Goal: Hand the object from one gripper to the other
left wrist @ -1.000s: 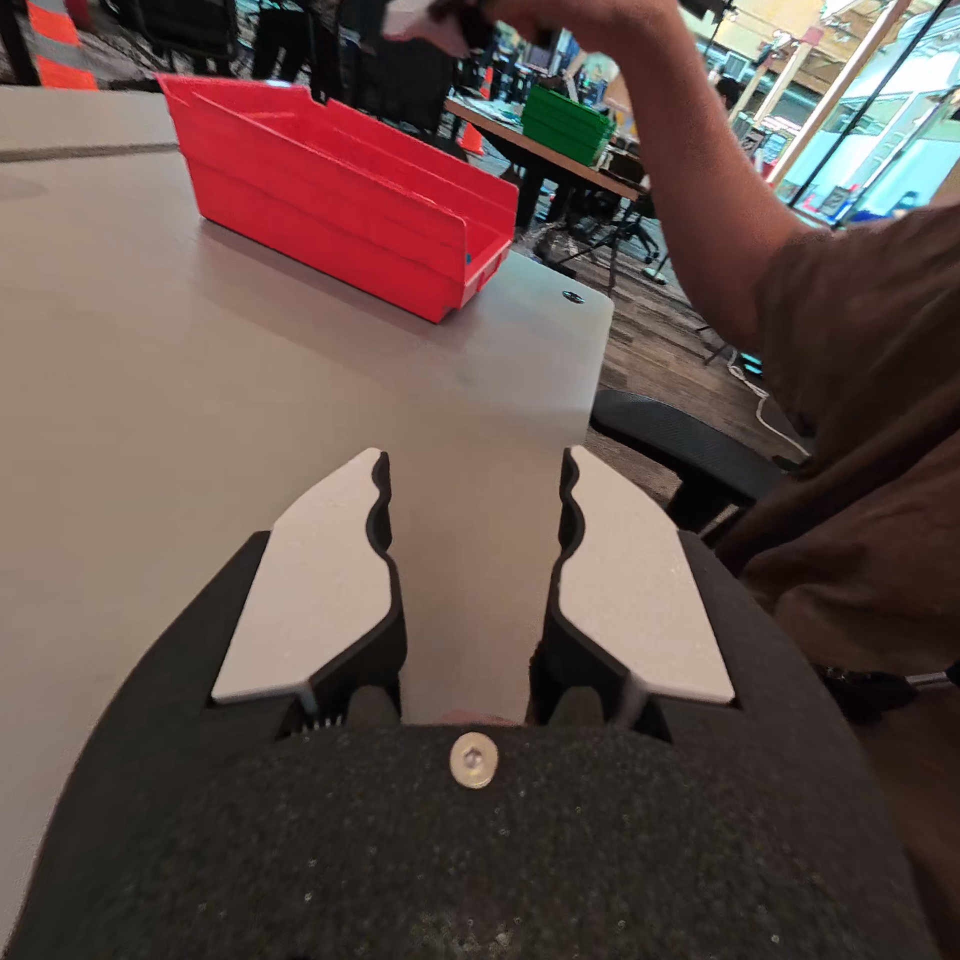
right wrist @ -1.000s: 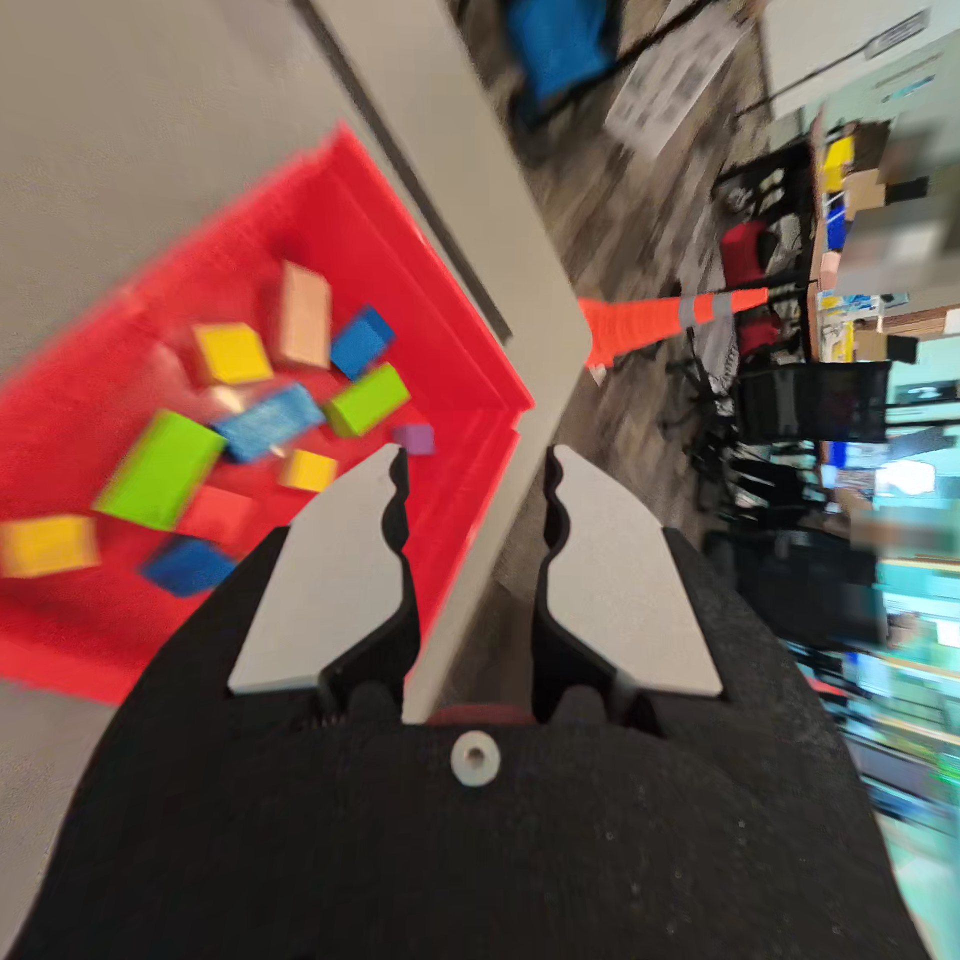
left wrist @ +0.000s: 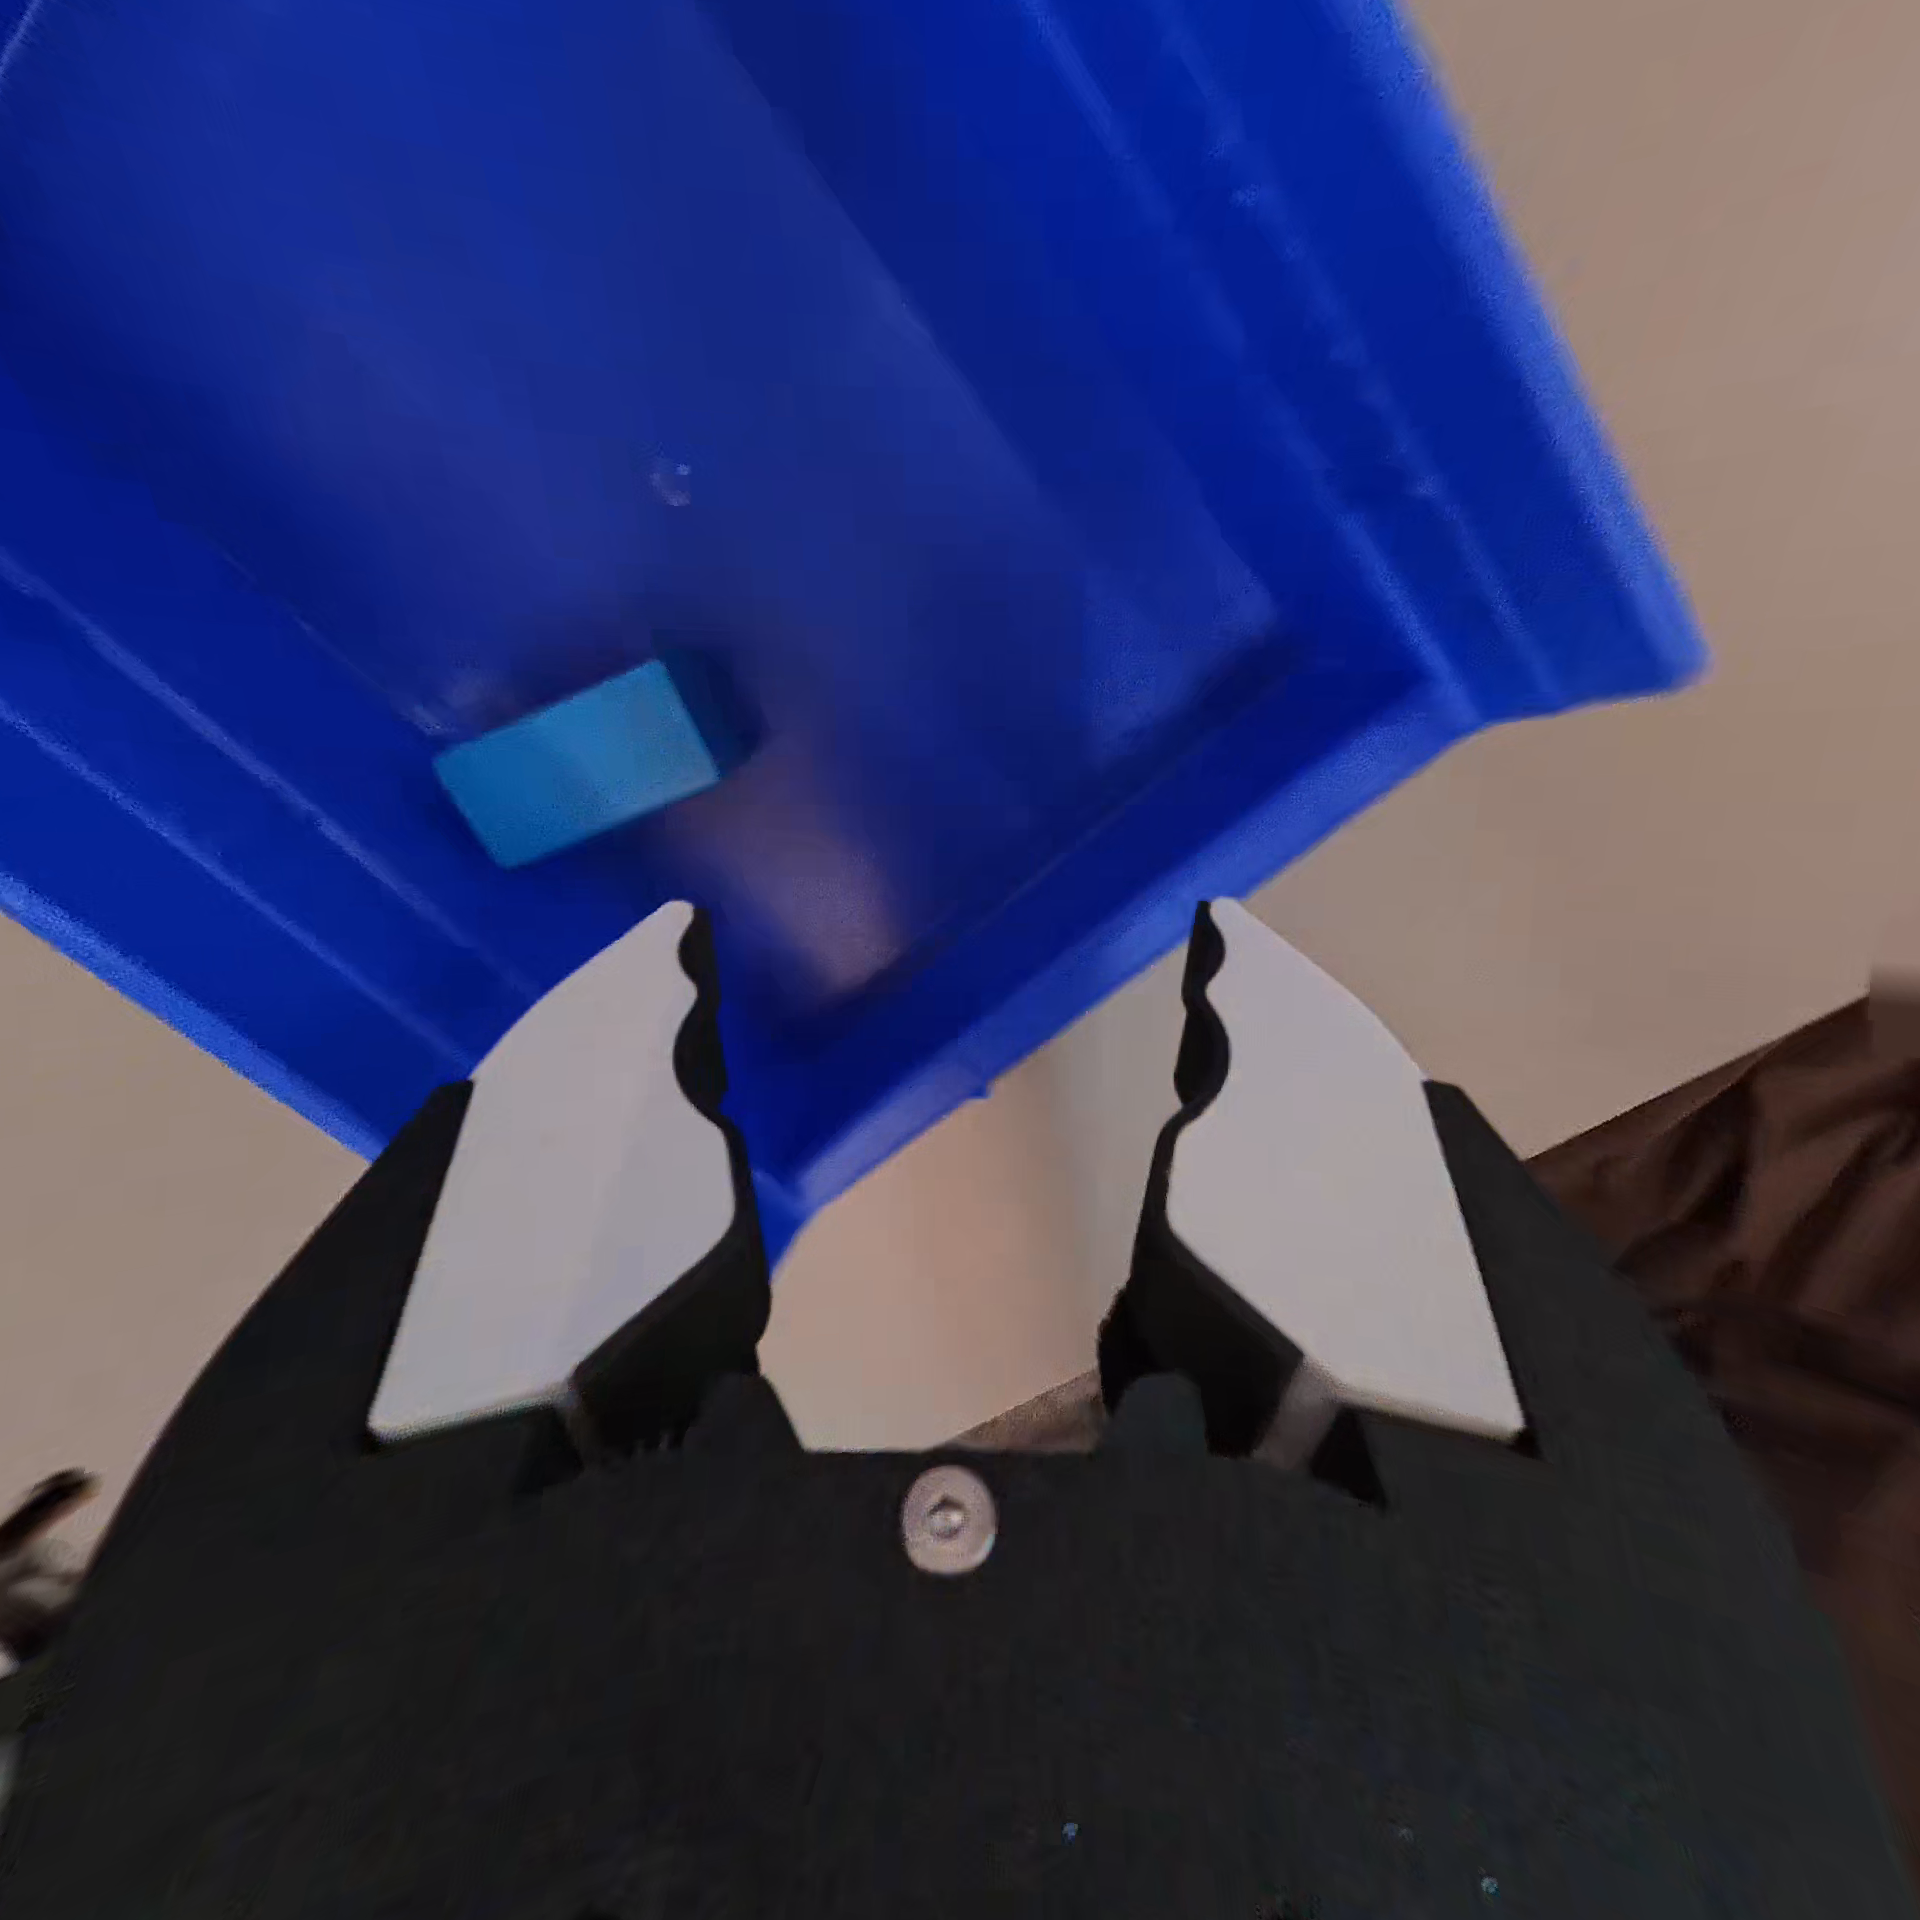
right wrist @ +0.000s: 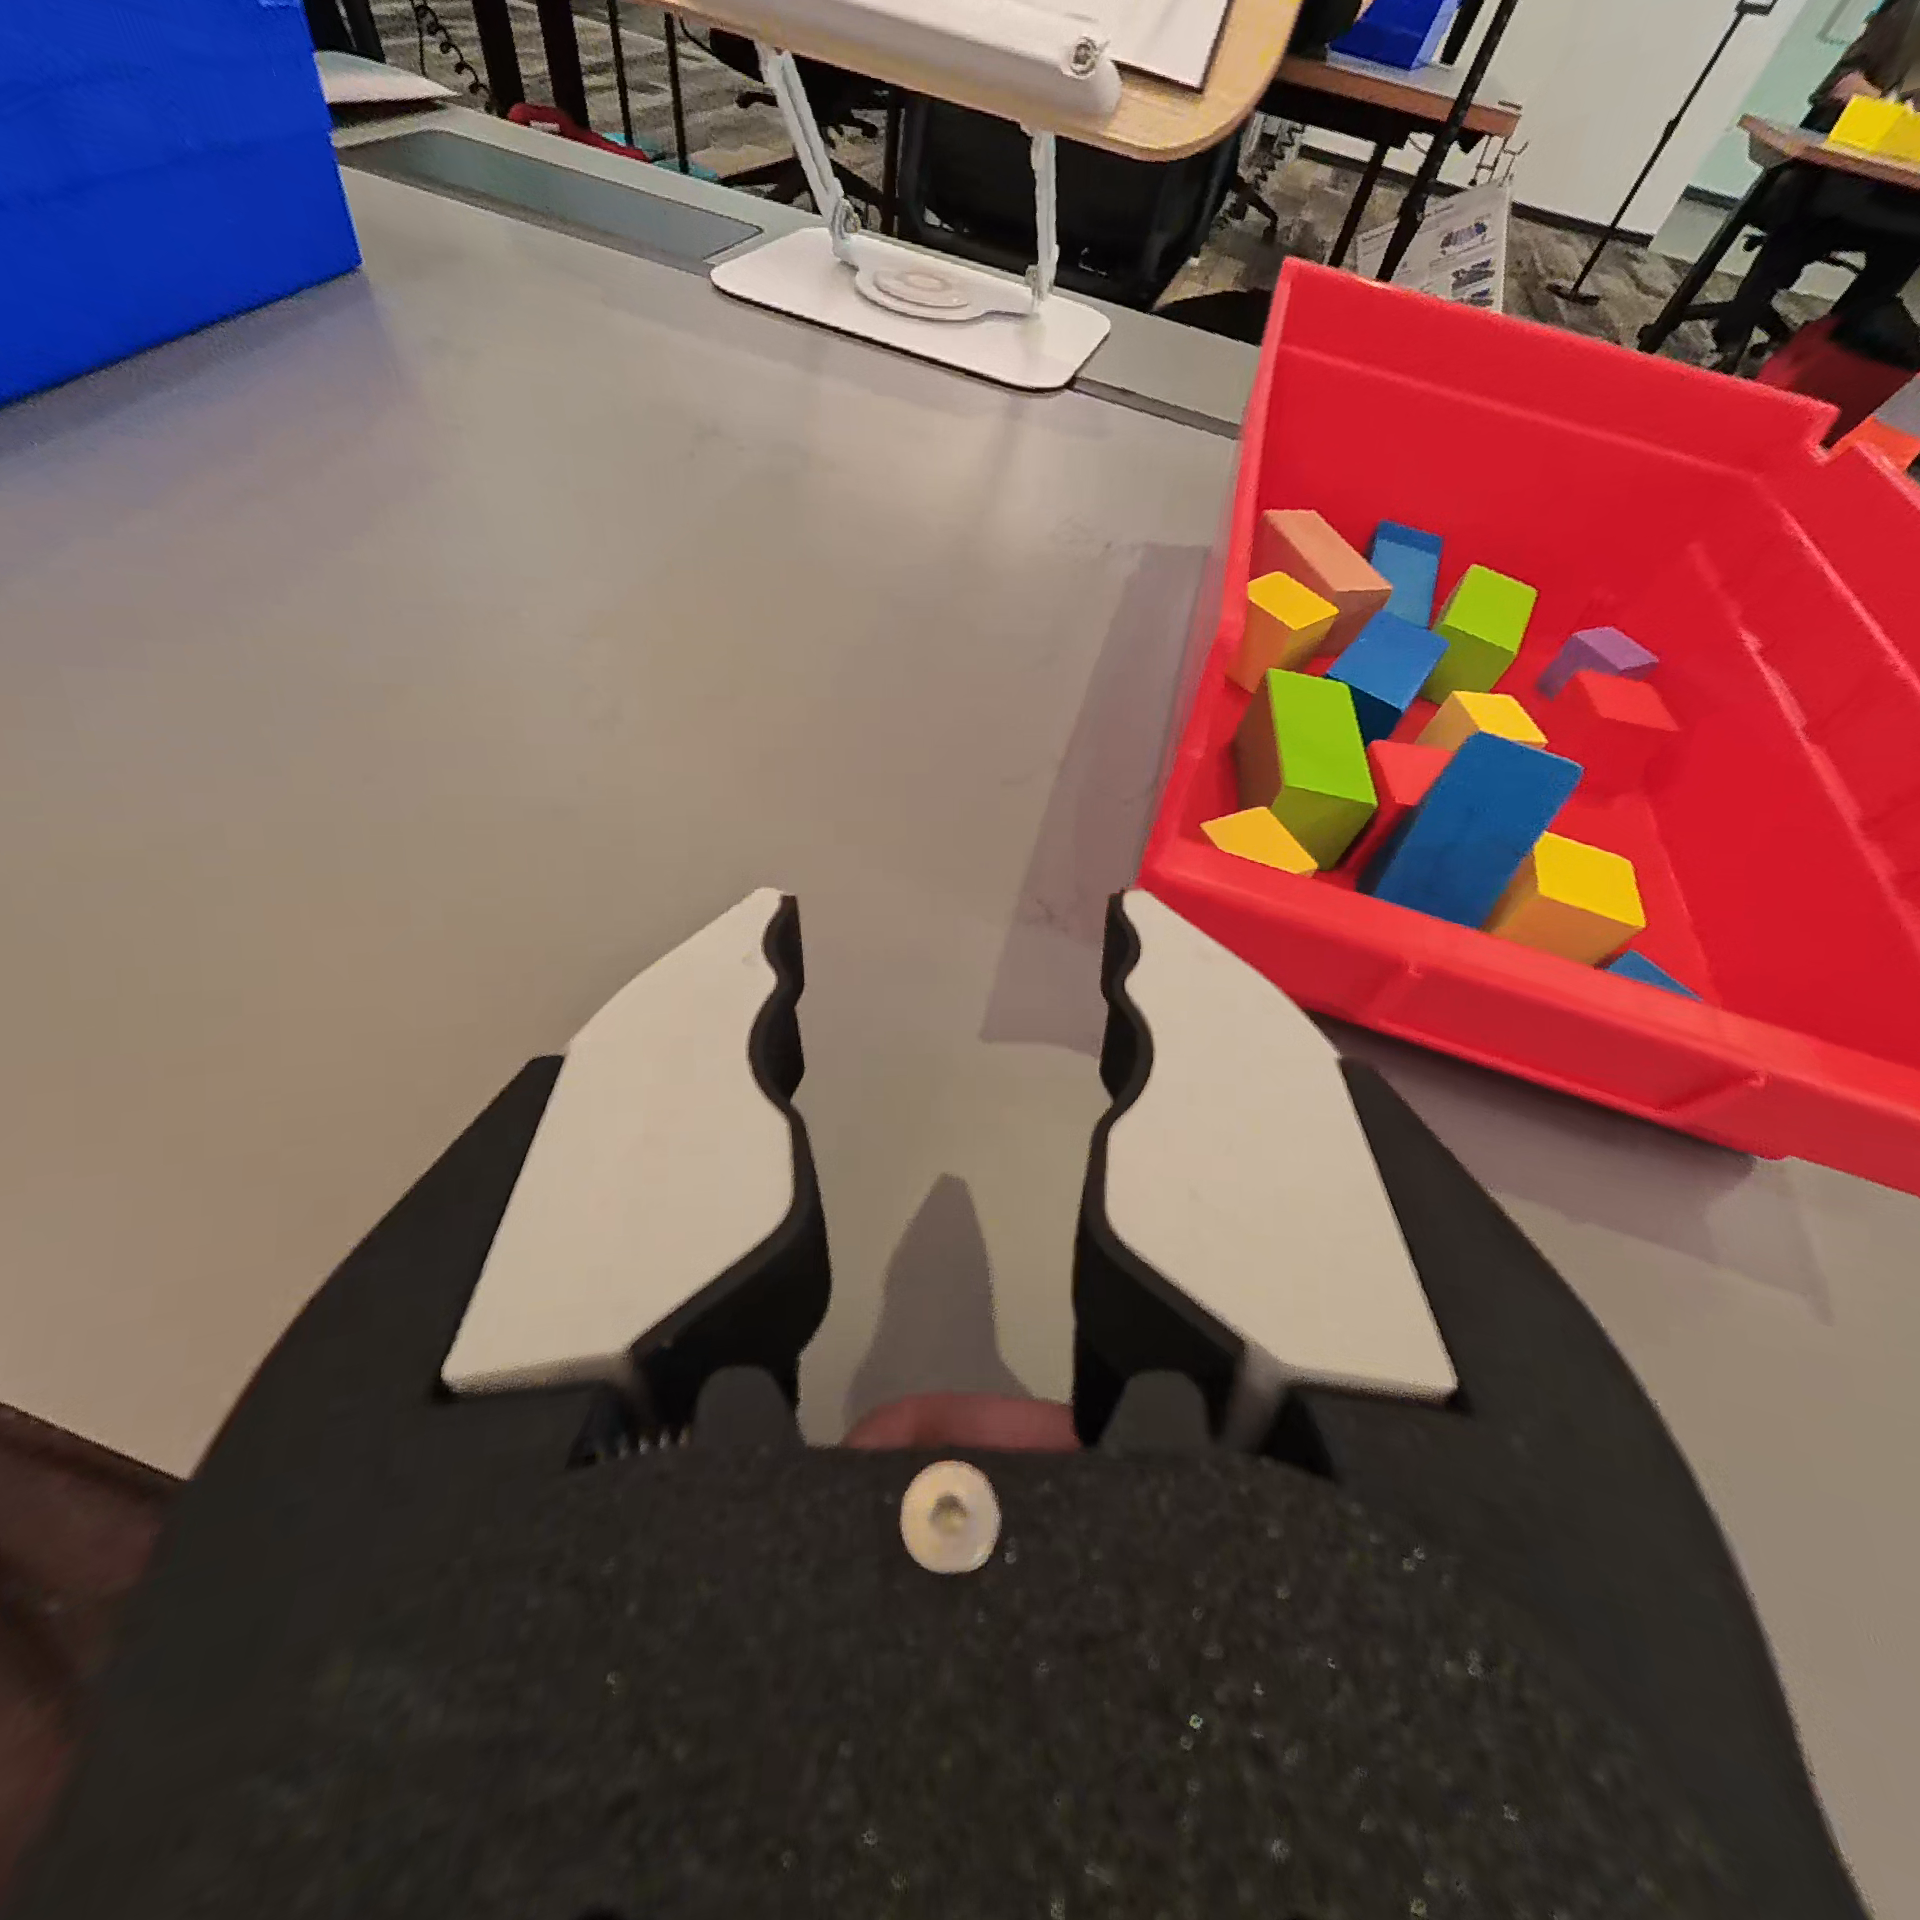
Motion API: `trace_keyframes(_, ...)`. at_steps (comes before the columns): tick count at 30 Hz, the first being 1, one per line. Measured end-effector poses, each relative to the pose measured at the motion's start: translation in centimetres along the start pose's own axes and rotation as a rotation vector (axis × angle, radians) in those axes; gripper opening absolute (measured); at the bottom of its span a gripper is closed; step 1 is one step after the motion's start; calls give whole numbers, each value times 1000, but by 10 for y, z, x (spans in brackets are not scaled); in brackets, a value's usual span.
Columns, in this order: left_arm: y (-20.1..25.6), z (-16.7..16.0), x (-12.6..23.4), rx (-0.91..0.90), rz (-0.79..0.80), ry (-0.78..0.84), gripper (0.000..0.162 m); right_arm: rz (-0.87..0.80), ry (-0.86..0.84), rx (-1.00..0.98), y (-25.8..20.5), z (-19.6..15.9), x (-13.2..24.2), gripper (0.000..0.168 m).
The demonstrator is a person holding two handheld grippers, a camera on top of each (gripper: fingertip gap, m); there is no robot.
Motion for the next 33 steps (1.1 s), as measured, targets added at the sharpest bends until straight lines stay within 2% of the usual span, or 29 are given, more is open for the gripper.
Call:
trace_keyframes(4, -32, 34, -18, -190, 61, -223, 87, -17, 3, 82, -5, 0, 1, 55)
trace_keyframes(8, -33, 39, -36, -437, 65, -401, 85, -31, -6, 145, -9, -3, 2, 55)
trace_keyframes(14, -41, 27, -52, -805, 289, -529, 74, -40, -12, 163, -10, -5, 5, 55)
trace_keyframes(19, -50, 20, -68, -905, 320, -518, 69, -33, -18, 155, -10, -5, 4, 55)
trace_keyframes(23, -62, 11, -78, -951, 368, -585, 38, -29, -25, 162, -11, -6, 3, 55)
trace_keyframes(24, -62, 10, -77, -973, 381, -590, 37, -28, -25, 164, -11, -6, 3, 55)
trace_keyframes(28, -51, 15, -62, -966, 382, -493, 36, -26, -23, 157, -10, -6, 3, 54)
trace_keyframes(33, -33, 28, -5, -887, 329, -149, 36, -9, -19, 157, -10, -6, 4, 54)
Point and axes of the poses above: each gripper's, where its closed fingertips meet, x back along the fingers, z out of its top, y = z × x across the jaws, the point moved 7 cm from there along x, back along the fingers, and after that the axes turned 6 degrees about -z, right-handed, at the moved point
